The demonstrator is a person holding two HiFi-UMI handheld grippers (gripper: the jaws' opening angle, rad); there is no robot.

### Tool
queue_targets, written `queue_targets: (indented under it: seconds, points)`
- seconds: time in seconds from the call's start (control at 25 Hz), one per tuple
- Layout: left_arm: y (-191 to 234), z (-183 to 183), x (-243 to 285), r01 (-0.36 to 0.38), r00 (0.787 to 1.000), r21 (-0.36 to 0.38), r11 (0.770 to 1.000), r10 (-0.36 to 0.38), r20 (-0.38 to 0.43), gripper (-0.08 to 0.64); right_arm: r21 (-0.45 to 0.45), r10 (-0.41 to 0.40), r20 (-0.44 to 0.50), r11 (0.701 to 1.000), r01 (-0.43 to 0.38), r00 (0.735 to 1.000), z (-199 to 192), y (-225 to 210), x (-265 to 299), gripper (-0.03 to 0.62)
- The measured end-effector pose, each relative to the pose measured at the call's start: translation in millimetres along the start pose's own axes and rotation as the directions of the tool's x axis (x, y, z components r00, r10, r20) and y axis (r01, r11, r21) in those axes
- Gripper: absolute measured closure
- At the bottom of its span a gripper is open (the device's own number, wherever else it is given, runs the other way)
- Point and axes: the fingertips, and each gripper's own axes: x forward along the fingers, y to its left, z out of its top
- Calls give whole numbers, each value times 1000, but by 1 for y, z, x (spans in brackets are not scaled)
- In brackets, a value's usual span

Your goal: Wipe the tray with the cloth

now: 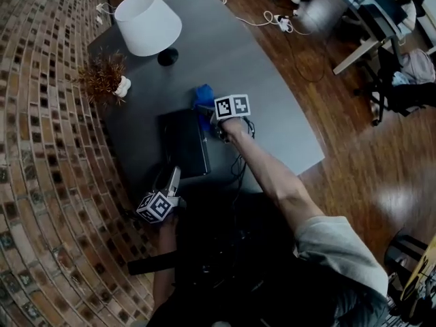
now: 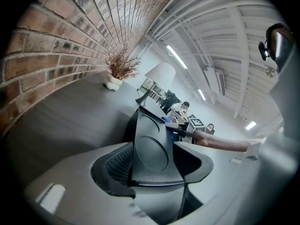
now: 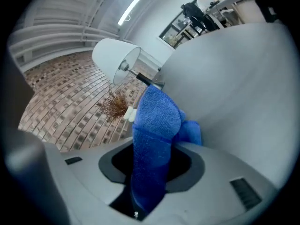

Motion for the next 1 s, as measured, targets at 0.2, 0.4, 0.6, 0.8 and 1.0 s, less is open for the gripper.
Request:
queue_targets:
  seconds: [0.2,0.4,0.6,0.8,1.0]
  points:
    - [0,5,2,2,1000,1,1000,-2,18,305,31,126,-212,992,-122,969,-73,19,-40,442]
    - [2,6,2,7,1000,-12,1000,-7,29,305,110,75,26,991,-78,997,-94,13,-88,442]
    - [2,5,1,10,999,-20,1000,-9,35,305,228,160,3,961,-156,987,-154,46,-75,442]
    - [0,4,0,19,999,-22,1000,-18,33,305,258,234,-256,952,-167,938,-220,66,-105,442]
    - [-12,-4,-16,75,997,-17,997,-75,-25,314,-26,91,-298,994,-103,950,-174,42,-140,440]
